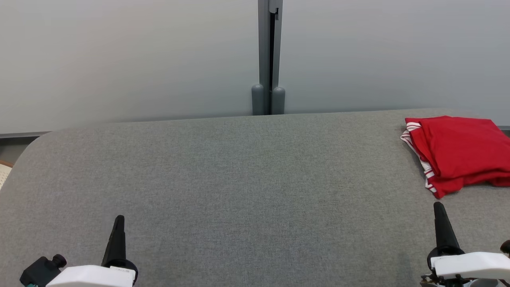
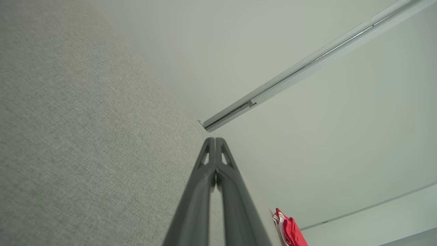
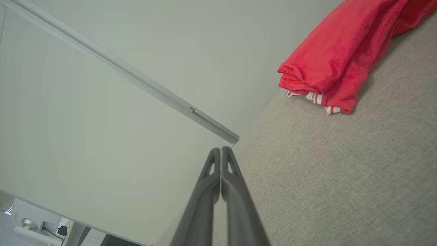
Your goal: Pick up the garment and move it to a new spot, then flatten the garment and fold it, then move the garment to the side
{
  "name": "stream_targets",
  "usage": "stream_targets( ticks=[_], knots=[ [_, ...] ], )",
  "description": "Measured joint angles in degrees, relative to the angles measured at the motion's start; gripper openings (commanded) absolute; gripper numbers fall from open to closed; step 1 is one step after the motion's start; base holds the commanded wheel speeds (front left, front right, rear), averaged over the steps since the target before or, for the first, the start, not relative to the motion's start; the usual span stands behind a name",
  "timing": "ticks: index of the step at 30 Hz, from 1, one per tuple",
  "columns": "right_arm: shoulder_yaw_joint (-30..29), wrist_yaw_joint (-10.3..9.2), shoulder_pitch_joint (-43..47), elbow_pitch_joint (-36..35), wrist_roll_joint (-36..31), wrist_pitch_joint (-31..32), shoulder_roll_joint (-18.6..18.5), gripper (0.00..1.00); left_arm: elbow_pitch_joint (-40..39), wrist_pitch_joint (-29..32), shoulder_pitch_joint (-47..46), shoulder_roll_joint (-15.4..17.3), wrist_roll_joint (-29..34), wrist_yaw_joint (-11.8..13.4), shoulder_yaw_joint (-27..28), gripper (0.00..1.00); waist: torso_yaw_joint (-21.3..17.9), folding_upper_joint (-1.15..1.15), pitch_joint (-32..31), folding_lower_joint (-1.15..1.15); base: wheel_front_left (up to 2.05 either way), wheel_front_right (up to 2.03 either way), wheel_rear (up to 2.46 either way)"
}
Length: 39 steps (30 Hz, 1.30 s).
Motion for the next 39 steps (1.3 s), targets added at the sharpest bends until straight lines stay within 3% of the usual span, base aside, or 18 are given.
stream_targets(
  ticks=[39],
  knots=[
    [-2.69,0.00,-3.71,1.15,22.31,5.44,-0.09,0.00,1.96,5.50,-5.42,0.04,-20.22,-1.88,2.87,0.00,-0.74,0.00,2.12,0.00,0.00,0.00,0.00]
  ],
)
